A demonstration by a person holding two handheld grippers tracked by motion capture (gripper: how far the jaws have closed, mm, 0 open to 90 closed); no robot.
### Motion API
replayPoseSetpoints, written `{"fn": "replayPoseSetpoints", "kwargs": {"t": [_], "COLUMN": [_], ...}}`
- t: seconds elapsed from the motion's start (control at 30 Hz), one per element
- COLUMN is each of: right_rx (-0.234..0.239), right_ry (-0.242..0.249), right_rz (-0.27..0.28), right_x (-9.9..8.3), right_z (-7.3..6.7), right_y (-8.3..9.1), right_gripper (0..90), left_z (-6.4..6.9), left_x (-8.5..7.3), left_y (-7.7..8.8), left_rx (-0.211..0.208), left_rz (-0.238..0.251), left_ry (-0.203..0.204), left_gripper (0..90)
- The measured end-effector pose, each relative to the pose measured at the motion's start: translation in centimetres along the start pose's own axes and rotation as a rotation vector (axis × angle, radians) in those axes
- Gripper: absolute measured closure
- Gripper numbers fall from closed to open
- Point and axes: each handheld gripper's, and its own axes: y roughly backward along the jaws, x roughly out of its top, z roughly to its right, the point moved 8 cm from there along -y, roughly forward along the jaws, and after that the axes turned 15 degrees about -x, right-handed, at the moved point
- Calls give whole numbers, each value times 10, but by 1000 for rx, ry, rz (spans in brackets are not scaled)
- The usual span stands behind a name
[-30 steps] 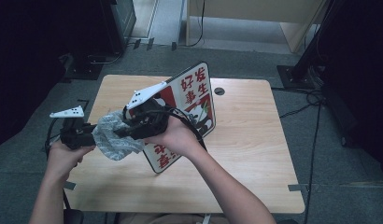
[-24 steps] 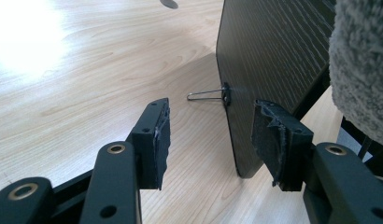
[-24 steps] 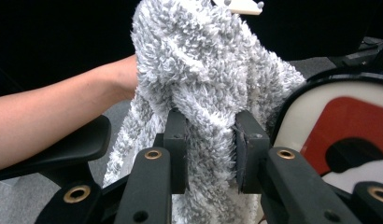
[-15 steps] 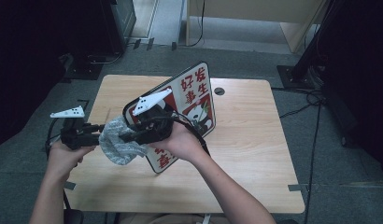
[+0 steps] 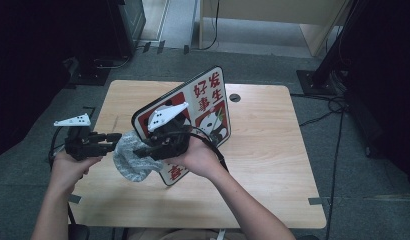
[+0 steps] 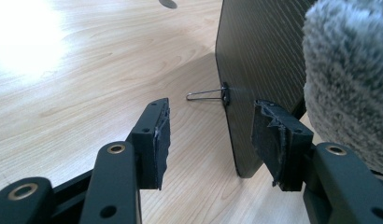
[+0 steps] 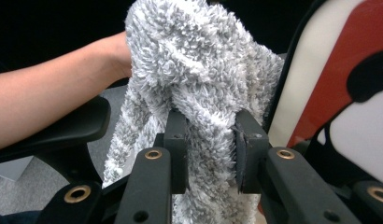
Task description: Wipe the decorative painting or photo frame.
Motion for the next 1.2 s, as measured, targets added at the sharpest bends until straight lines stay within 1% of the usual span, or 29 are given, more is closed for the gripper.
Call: {"fn": "replayPoseSetpoints", "kwargs": {"t": [0.03,0.13,0.23,0.37,0.63,0.97,1.1,1.2], "right_rx": [2,5,6,5,9,15,18,17], "right_ry": [3,-7,-1,-5,-2,-9,-9,-10], "right_rz": [2,-5,-8,-21,-14,-41,-39,-53], "right_x": [-1,-6,-10,-16,-26,-42,-50,-54], "right_z": [0,0,0,-1,0,-1,0,0], "right_y": [0,-1,-2,-3,-4,-7,-8,-9], "right_gripper": [718,718,718,718,718,718,718,719], "left_z": [0,0,1,0,1,1,1,1], "left_x": [0,0,0,0,0,0,0,0], "left_y": [0,-1,-1,0,-1,-2,-2,-2], "left_rx": [0,-2,-2,0,-2,-4,-3,-3], "left_rz": [0,-2,-2,1,-1,-4,-4,-8], "left_ry": [0,-3,-4,-3,-4,-5,-4,-7], "left_gripper": [474,475,475,475,475,471,470,470]}}
